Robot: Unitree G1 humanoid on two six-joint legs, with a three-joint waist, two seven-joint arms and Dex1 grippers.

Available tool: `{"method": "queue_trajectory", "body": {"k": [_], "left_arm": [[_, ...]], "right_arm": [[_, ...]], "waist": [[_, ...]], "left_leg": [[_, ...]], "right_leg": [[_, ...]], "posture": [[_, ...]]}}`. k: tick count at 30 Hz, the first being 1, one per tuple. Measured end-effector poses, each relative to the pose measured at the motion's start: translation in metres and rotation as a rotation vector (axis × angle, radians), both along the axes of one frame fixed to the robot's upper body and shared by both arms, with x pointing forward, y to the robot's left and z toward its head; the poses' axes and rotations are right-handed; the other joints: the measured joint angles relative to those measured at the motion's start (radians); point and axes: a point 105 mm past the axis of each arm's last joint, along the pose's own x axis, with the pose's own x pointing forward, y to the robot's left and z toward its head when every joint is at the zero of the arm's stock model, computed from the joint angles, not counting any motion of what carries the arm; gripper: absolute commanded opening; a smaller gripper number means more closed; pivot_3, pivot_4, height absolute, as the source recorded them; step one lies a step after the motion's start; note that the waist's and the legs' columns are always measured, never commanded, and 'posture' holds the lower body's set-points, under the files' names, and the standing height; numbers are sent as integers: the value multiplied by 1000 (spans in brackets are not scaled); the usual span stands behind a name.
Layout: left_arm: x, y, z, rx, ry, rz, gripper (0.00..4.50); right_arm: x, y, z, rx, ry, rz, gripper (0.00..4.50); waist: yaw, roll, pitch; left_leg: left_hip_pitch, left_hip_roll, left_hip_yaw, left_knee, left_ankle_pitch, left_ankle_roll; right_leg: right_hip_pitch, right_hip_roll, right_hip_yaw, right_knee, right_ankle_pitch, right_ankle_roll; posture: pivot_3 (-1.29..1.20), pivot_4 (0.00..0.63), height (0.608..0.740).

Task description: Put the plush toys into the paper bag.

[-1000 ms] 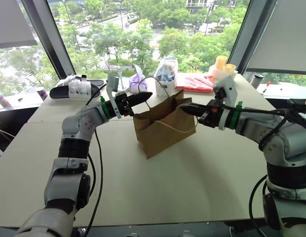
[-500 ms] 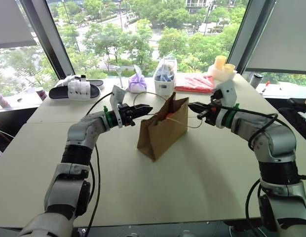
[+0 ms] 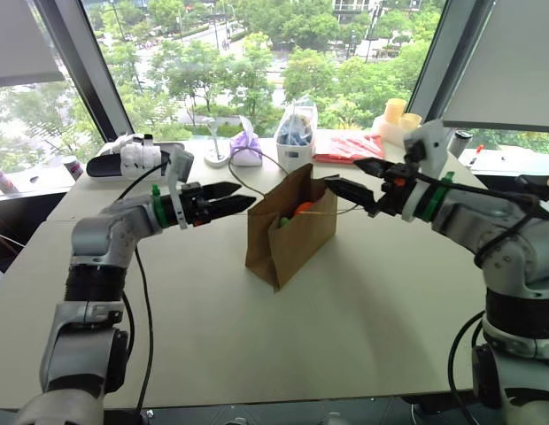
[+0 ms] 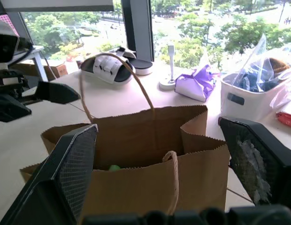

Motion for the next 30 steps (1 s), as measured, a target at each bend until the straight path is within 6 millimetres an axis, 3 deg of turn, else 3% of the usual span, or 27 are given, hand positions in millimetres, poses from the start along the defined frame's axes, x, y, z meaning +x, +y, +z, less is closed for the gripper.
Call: {"method": "queue_trajectory", "body": {"k": [4,6,7,14,17,20,30], "left_arm": [[-5,6,-28,91,6,27,4500],[-7,9,-37,117,6,37,4500],[-8,10,-41,121,9,41,4500],[-7,3,-43,108,-7,42,4500],[-8,-3,-45,98,-7,26,4500],[-11,-12,-47,102,-3,-8,4500],[-18,-33,-46,105,-35,-75,4500]], "right_arm": [[-31,22,-3,-13,-31,128,4479],[-42,33,-11,1,-14,174,3950],[-47,38,-19,-3,5,188,3601],[-45,44,-67,-60,124,157,18],[-38,48,-96,-110,179,155,18],[-24,47,-110,-167,172,139,18],[18,56,-117,-190,90,86,18]], "waist": [[2,0,0],[3,0,0],[5,0,0],[8,-1,0],[0,-1,0],[-1,-1,0],[3,-1,0]], "left_leg": [[0,0,0,0,-1,2],[1,0,0,1,-1,2],[1,0,0,1,-1,2],[1,0,-1,1,-1,2],[2,-1,1,1,-1,2],[3,0,1,1,-1,2],[3,0,1,1,-1,1]], "right_leg": [[0,0,0,0,0,0],[1,0,0,0,0,0],[1,0,0,0,0,0],[3,0,0,-1,0,0],[2,0,0,0,0,0],[3,1,0,0,0,0],[3,0,0,0,0,0]], "posture": [[0,150,740],[0,150,740],[0,150,740],[0,150,740],[0,150,740],[0,150,740],[0,150,740]]}}
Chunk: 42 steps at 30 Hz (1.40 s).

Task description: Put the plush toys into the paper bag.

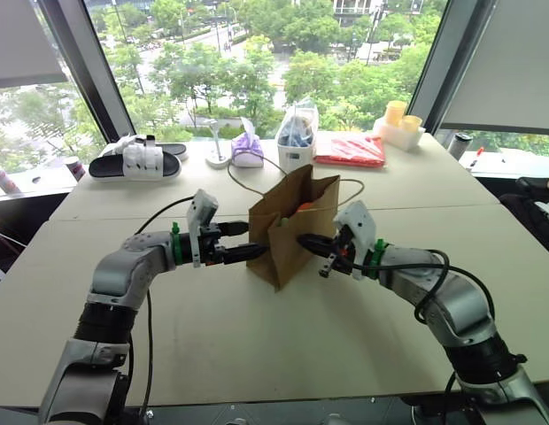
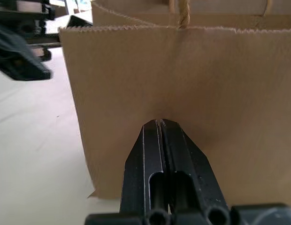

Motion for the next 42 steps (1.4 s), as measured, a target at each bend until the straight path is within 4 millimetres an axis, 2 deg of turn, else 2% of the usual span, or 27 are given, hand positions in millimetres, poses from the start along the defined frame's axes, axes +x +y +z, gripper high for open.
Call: {"method": "queue_trajectory", "body": {"k": [8,17,20,21,26,28,34,37,39,42], "left_arm": [[0,-12,1,-8,-24,11,4500],[19,-21,-10,6,-72,180,4500],[19,-23,-15,-6,-57,199,3803],[20,-25,-15,-12,-57,204,3412],[22,-29,-15,-31,-54,231,912],[22,-28,-15,-32,-52,240,103],[22,-30,-15,-64,-30,242,103],[22,-28,-14,-72,-7,170,103],[25,-23,-5,-83,6,94,103],[25,-19,12,-127,1,-18,103]], "right_arm": [[4,10,-4,-4,-10,15,18],[3,8,-4,-14,-9,7,18],[2,2,-5,-14,-4,-12,0],[1,-1,-6,-16,-3,-20,0],[-3,-13,-3,-27,-5,-56,0],[-6,-22,-1,-33,-7,-82,0],[-18,-56,1,-55,5,-182,0],[-22,-79,6,-63,0,-258,0],[-24,-102,11,-70,-7,-332,0],[-28,-123,16,-78,-15,-395,0]], "waist": [[0,0,0],[0,0,0],[1,0,0],[2,0,0],[3,0,0],[3,0,0],[5,0,0],[5,0,0],[6,0,0],[4,0,0]], "left_leg": [[0,0,0,0,0,-1],[0,0,0,0,0,-1],[0,0,0,0,0,-1],[0,0,0,0,0,0],[0,0,0,0,0,0],[0,0,0,0,0,0],[0,0,0,0,0,0],[0,-1,0,1,0,0],[-1,-1,1,1,0,0],[0,-1,1,0,0,1]], "right_leg": [[0,0,0,0,0,0],[0,0,0,0,0,0],[0,0,0,0,0,0],[0,0,0,0,0,0],[0,0,0,0,0,0],[0,0,0,0,0,0],[1,0,0,0,0,0],[1,0,0,0,0,0],[1,0,-1,0,0,0],[1,0,-1,0,0,0]], "posture": [[0,150,740],[0,150,740],[0,150,740],[0,150,740],[0,150,740],[0,150,740],[0,150,740],[0,150,740],[0,150,740],[0,150,740]]}}
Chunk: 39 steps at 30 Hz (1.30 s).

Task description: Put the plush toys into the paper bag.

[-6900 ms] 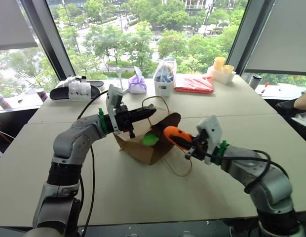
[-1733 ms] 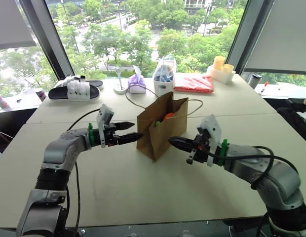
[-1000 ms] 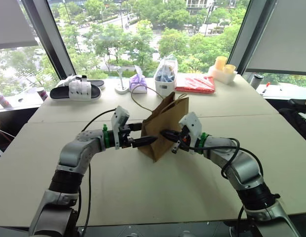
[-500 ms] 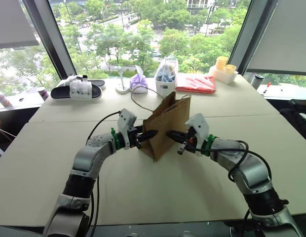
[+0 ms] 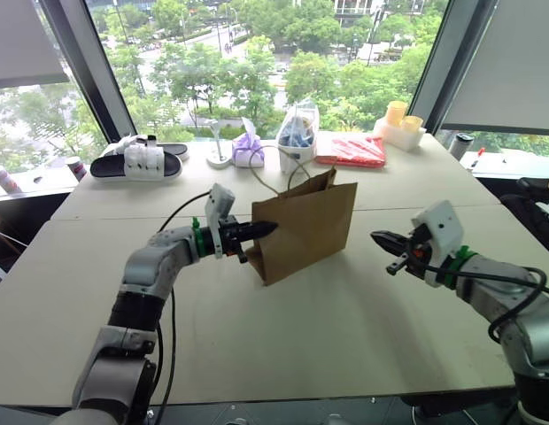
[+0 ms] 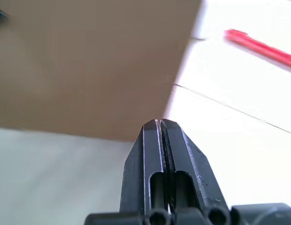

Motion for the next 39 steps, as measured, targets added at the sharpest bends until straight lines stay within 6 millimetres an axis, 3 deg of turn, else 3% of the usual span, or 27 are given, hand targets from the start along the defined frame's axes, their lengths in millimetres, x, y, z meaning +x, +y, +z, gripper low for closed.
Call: {"method": "queue_trajectory", "body": {"k": [4,8,12,17,20,23,27,28,34,39], "left_arm": [[0,5,17,-28,13,-190,103],[-2,7,12,25,27,-332,103],[-2,-6,2,32,47,-398,103],[5,-5,-11,97,26,-366,103],[11,1,-30,178,53,-304,926],[14,6,-39,226,59,-273,2195],[14,18,-38,249,45,-252,4244],[14,21,-38,253,39,-246,4477],[1,54,-43,310,10,-207,4477],[-22,90,-34,331,1,-100,4477]], "right_arm": [[-13,-36,0,-41,20,-96,0],[-29,-65,7,-58,14,-188,0],[-41,-67,16,-78,-11,-206,0],[-46,-58,17,-77,-15,-192,0],[-46,-56,16,-73,-18,-199,0],[-42,-50,16,-64,-22,-185,0],[-35,-41,14,-57,-18,-143,0],[-34,-41,13,-55,-15,-140,0],[-30,-28,12,-59,16,-55,0],[-38,-16,11,-87,87,64,0]], "waist": [[2,0,0],[1,0,0],[-1,0,0],[1,0,0],[4,-1,0],[2,-1,1],[-3,-1,1],[-3,-1,1],[-5,-1,1],[-3,-1,1]], "left_leg": [[0,0,3,0,0,0],[0,0,4,0,0,1],[0,0,4,0,0,1],[0,0,4,1,0,1],[0,0,4,2,0,1],[0,0,4,2,0,1],[0,1,4,1,-1,1],[1,1,3,1,-1,1],[0,2,0,1,-1,1],[0,2,-1,0,-1,1]], "right_leg": [[0,0,-1,0,0,0],[1,0,-1,-1,0,0],[1,0,-1,-1,0,0],[1,0,-1,-1,0,0],[2,-1,-1,-1,0,1],[2,-1,-1,0,0,1],[1,0,-1,0,0,1],[1,0,-1,0,0,1],[0,0,0,0,0,1],[1,0,0,0,0,1]], "posture": [[0,150,740],[0,150,740],[0,150,740],[0,150,740],[0,150,740],[0,150,740],[0,150,740],[0,150,740],[0,150,740],[0,150,740]]}}
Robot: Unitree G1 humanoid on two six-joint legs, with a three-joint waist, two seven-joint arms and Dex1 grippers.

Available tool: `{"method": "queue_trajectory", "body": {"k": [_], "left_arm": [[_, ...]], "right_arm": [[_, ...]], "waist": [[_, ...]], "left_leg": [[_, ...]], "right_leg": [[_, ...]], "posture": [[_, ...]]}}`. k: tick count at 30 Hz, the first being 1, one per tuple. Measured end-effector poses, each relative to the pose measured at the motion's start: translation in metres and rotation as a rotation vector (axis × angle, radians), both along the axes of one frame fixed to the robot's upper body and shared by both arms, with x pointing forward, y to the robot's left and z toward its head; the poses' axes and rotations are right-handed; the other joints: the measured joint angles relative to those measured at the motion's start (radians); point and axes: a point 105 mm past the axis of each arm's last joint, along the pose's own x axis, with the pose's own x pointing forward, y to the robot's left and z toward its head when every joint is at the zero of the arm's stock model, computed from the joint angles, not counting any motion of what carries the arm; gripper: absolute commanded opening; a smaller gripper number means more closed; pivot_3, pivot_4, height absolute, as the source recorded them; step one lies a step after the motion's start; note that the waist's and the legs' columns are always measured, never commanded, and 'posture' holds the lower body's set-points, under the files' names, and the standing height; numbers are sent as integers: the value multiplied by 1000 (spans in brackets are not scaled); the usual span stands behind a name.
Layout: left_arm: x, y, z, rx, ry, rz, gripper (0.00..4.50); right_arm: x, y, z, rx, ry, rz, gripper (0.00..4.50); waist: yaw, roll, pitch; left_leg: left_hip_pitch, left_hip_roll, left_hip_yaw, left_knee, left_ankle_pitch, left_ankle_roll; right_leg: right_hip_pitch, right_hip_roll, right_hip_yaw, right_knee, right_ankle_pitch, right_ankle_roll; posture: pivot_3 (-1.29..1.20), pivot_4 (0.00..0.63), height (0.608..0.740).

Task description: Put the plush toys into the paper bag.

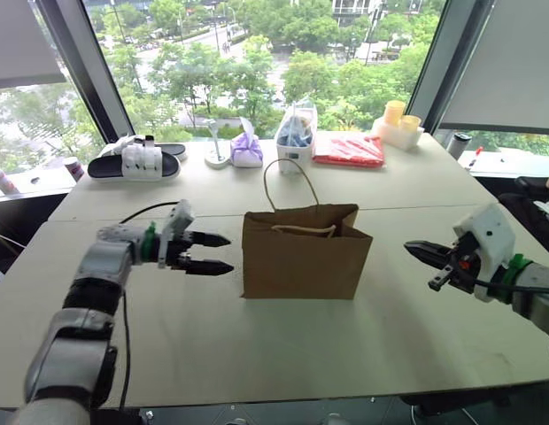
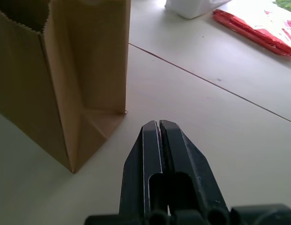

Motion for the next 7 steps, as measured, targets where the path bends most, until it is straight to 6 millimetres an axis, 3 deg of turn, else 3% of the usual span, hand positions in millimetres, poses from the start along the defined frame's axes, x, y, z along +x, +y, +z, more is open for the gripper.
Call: {"method": "queue_trajectory", "body": {"k": [7], "left_arm": [[-36,-5,10,-33,-42,48,4477]], "right_arm": [[-21,37,1,8,108,232,0]], "waist": [[4,0,0]], "left_leg": [[0,0,-1,0,0,0]], "right_leg": [[1,0,0,0,0,0]], "posture": [[0,150,740]]}}
